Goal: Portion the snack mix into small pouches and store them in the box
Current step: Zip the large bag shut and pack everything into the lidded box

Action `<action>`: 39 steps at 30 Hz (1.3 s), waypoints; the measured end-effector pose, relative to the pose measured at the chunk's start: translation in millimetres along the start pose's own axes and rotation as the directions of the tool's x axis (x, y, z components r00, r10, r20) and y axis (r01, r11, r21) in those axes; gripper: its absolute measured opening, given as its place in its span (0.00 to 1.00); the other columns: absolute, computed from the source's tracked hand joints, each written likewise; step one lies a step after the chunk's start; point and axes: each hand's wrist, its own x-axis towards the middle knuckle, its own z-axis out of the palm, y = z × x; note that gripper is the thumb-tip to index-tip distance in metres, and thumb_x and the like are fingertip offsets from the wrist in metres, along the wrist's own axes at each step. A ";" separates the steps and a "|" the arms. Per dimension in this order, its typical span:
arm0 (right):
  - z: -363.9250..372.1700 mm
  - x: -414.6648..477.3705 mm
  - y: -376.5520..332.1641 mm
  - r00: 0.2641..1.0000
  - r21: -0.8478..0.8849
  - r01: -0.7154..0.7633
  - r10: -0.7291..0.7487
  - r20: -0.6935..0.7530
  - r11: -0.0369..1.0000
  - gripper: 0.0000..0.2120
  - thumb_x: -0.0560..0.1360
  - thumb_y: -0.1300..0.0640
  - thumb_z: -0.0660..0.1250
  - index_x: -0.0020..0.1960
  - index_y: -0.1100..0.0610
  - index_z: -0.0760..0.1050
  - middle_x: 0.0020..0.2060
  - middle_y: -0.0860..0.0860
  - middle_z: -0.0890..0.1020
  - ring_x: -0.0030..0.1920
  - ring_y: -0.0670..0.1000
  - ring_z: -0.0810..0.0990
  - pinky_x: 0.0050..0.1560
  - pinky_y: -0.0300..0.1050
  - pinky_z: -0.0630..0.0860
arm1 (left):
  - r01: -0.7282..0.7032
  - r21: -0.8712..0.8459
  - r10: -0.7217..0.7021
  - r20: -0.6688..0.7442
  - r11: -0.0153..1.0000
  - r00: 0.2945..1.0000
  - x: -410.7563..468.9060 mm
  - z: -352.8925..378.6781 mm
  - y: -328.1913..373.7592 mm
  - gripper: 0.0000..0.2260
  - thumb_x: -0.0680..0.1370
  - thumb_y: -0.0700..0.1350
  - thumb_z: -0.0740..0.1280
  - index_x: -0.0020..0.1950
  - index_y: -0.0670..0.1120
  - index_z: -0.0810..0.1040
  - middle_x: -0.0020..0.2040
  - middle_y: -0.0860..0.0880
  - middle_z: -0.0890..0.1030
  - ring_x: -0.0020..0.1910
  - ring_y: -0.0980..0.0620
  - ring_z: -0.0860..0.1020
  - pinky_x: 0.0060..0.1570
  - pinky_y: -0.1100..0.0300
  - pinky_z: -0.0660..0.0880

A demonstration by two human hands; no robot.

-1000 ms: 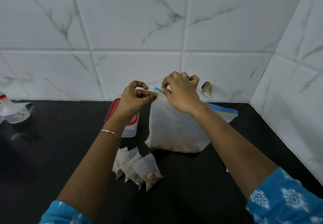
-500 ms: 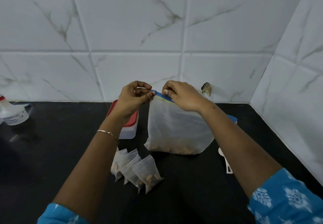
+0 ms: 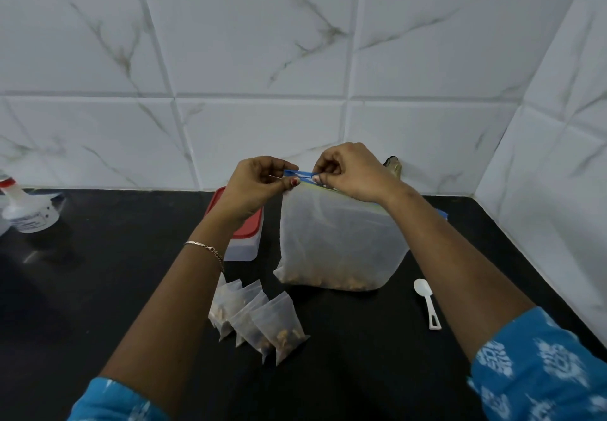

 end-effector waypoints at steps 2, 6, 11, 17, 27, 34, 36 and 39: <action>1.2 0.6 -0.9 1.000 -0.098 0.021 -0.022 -0.010 0.995 0.07 0.77 0.60 0.66 0.51 0.56 0.82 0.42 0.48 0.84 0.38 0.43 0.79 0.38 0.36 0.73 | 0.001 0.081 0.000 -0.019 0.997 1.000 3.2 0.8 -0.5 0.09 0.73 0.40 0.73 0.52 0.46 0.81 0.48 0.46 0.83 0.47 0.49 0.82 0.48 0.62 0.80; 2.6 1.2 -1.3 0.996 -0.331 0.082 -0.083 0.013 0.940 0.10 0.80 0.57 0.62 0.55 0.55 0.80 0.48 0.53 0.83 0.45 0.53 0.79 0.45 0.49 0.76 | -0.037 0.217 0.047 -0.042 0.976 0.998 6.8 2.6 1.3 0.11 0.73 0.42 0.74 0.53 0.47 0.78 0.49 0.47 0.82 0.44 0.50 0.82 0.46 0.58 0.81; 2.1 0.7 -0.6 0.995 -0.390 0.100 -0.095 0.033 0.915 0.09 0.79 0.62 0.61 0.55 0.57 0.77 0.47 0.55 0.82 0.44 0.55 0.78 0.44 0.51 0.76 | -0.235 0.472 0.235 0.060 0.849 0.970 8.6 7.9 11.4 0.08 0.74 0.41 0.73 0.51 0.48 0.77 0.52 0.50 0.79 0.48 0.52 0.78 0.46 0.61 0.77; -1.3 -0.9 -1.1 0.987 -0.254 0.133 -0.104 0.124 0.958 0.16 0.76 0.67 0.62 0.57 0.51 0.62 0.43 0.52 0.80 0.42 0.53 0.78 0.44 0.49 0.77 | -0.334 0.702 0.239 0.235 0.629 0.942 21.4 4.5 24.4 0.08 0.77 0.46 0.70 0.55 0.49 0.83 0.49 0.48 0.80 0.45 0.52 0.75 0.50 0.57 0.73; -10.0 3.4 -4.8 0.976 -0.210 0.132 -0.090 0.196 0.969 0.13 0.74 0.72 0.58 0.49 0.56 0.74 0.48 0.51 0.81 0.48 0.51 0.79 0.49 0.48 0.77 | -0.343 0.790 0.002 0.397 0.508 0.918 39.0 -1.2 42.5 0.07 0.76 0.47 0.71 0.51 0.46 0.80 0.47 0.49 0.76 0.48 0.52 0.71 0.49 0.59 0.68; -16.4 6.8 -1.2 0.977 -0.180 0.070 -0.031 0.212 0.981 0.14 0.77 0.63 0.58 0.57 0.55 0.79 0.54 0.50 0.81 0.51 0.49 0.77 0.51 0.42 0.72 | -0.291 0.690 0.146 0.261 0.663 0.954 38.5 -3.1 31.7 0.05 0.75 0.41 0.71 0.44 0.47 0.75 0.43 0.51 0.80 0.40 0.54 0.76 0.42 0.62 0.70; -20.3 5.0 1.5 0.978 -0.126 0.020 0.006 0.207 0.992 0.10 0.77 0.58 0.61 0.54 0.54 0.80 0.51 0.47 0.81 0.49 0.47 0.79 0.48 0.40 0.73 | -0.276 0.674 0.151 0.239 0.685 0.959 38.7 -4.2 26.6 0.05 0.75 0.39 0.70 0.44 0.46 0.75 0.41 0.50 0.82 0.38 0.53 0.80 0.43 0.57 0.76; -26.3 3.1 9.8 0.983 -0.113 0.010 0.012 0.185 0.994 0.03 0.75 0.55 0.69 0.47 0.53 0.80 0.44 0.45 0.82 0.46 0.46 0.80 0.44 0.38 0.75 | -0.253 0.659 0.142 0.217 0.708 0.966 39.2 -8.0 23.7 0.07 0.73 0.38 0.72 0.43 0.46 0.75 0.38 0.50 0.83 0.36 0.53 0.82 0.44 0.55 0.79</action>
